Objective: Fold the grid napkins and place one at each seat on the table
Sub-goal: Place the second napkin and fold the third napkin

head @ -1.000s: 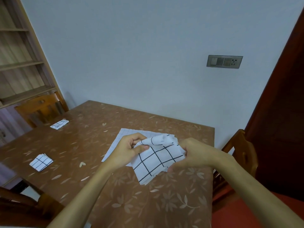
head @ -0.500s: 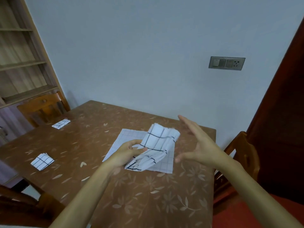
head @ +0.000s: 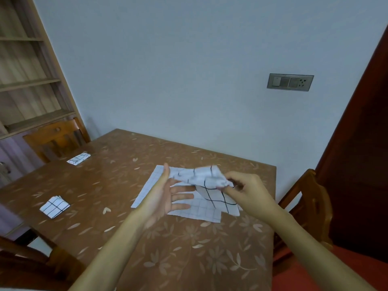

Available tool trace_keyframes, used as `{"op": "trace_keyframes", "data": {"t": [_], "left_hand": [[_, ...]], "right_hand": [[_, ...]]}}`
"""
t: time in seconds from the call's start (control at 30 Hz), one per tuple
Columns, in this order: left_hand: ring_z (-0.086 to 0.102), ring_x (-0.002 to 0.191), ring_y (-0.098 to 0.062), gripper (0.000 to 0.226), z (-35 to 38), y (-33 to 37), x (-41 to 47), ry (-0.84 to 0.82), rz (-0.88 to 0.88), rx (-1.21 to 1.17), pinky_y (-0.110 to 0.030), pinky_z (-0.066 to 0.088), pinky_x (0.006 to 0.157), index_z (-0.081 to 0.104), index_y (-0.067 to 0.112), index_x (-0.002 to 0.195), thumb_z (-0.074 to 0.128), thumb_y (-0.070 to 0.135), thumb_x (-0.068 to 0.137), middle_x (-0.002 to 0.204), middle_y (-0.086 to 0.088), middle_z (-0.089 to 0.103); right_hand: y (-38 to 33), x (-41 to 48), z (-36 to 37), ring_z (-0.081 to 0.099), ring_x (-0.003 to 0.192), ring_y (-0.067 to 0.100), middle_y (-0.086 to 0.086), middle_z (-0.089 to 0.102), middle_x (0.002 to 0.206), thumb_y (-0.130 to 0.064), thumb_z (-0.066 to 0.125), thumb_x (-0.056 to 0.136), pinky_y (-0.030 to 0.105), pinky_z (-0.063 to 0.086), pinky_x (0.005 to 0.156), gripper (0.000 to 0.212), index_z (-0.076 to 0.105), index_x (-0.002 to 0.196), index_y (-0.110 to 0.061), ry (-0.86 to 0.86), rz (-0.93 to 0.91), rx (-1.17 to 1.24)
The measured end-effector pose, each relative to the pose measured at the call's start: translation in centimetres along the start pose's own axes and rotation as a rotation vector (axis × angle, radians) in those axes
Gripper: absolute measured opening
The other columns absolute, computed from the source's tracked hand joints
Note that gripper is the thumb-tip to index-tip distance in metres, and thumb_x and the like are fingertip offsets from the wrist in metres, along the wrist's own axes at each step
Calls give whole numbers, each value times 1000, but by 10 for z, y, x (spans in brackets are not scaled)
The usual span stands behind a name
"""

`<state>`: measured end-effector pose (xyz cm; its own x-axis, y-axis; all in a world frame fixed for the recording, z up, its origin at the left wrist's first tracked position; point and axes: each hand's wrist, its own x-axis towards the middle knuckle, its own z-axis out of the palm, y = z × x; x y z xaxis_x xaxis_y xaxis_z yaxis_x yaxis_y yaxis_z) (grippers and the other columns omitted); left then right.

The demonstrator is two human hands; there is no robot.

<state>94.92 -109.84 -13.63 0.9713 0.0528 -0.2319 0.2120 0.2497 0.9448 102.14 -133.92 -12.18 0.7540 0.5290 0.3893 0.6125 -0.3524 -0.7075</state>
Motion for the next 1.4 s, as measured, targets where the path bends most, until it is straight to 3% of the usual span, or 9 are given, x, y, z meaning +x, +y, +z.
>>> {"op": "trace_keyframes", "data": {"t": [0.13, 0.33, 0.5, 0.63, 0.77, 0.97, 1.1, 1.2, 1.4], "left_hand": [[68, 113, -19, 71, 12, -5, -3, 61, 139, 253, -37, 53, 96, 71, 22, 112, 35, 75, 81, 112, -1, 75], [75, 86, -21, 16, 20, -15, -9, 25, 298, 389, -33, 62, 77, 74, 17, 101, 61, 25, 98, 89, -7, 77], [40, 41, -3, 47, 22, -14, -8, 122, 339, 411, -12, 40, 50, 67, 26, 52, 62, 13, 97, 49, 5, 32], [32, 49, -16, 40, 19, -14, -8, 100, 302, 414, -21, 37, 54, 65, 24, 54, 67, 26, 94, 56, -8, 27], [75, 82, -30, 24, 16, -12, -8, 60, 228, 339, -33, 59, 70, 75, 8, 98, 61, 28, 98, 89, -13, 77], [74, 99, -30, 24, 13, -12, -7, 54, 207, 202, -34, 60, 74, 70, 18, 120, 61, 16, 98, 111, -11, 77], [52, 86, -37, 27, 9, -17, -4, -4, 193, 97, -41, 52, 80, 72, 17, 117, 67, 24, 92, 100, -21, 58], [63, 59, -18, 31, 13, -14, -8, 45, 204, 86, -25, 54, 59, 76, 9, 94, 46, 3, 100, 75, -11, 65], [66, 59, -12, 29, 19, -12, -12, 129, 248, 97, -21, 48, 51, 74, 6, 78, 54, 12, 98, 72, 0, 68]], "right_hand": [[-3, -2, 2, 76, 93, 17, 1, 79, 103, -11, 64, 95, 31, 61, 77, 22, 70, 116, -14, -6, 240, 518], [-2, -4, 8, 76, 95, 19, 1, 78, 105, -18, 62, 96, 31, 61, 76, 23, 68, 119, -16, -57, 300, 551], [6, -8, 9, 73, 104, 24, 4, 76, 113, -21, 55, 101, 46, 57, 93, 28, 62, 129, -19, -171, 330, 504], [9, -12, 8, 72, 105, 20, -1, 76, 114, -16, 51, 103, 38, 57, 93, 27, 64, 126, -20, -159, 320, 499], [9, -15, 7, 71, 109, 15, -6, 74, 118, -14, 48, 104, 26, 57, 88, 27, 65, 124, -20, -177, 326, 555], [10, -16, 9, 69, 112, 28, 7, 73, 121, -10, 47, 103, 42, 57, 94, 30, 65, 126, -17, -123, 387, 754], [12, -13, 11, 72, 104, 34, 19, 73, 116, -5, 46, 102, 38, 62, 80, 30, 67, 123, -7, -88, 484, 874], [12, -12, 12, 73, 83, 26, 21, 73, 100, 2, 39, 100, 30, 59, 66, 34, 73, 101, -3, -52, 518, 828], [10, -12, 10, 69, 94, 34, 26, 71, 107, -27, 46, 89, 41, 56, 80, 36, 72, 89, -1, -75, 484, 912]]}}
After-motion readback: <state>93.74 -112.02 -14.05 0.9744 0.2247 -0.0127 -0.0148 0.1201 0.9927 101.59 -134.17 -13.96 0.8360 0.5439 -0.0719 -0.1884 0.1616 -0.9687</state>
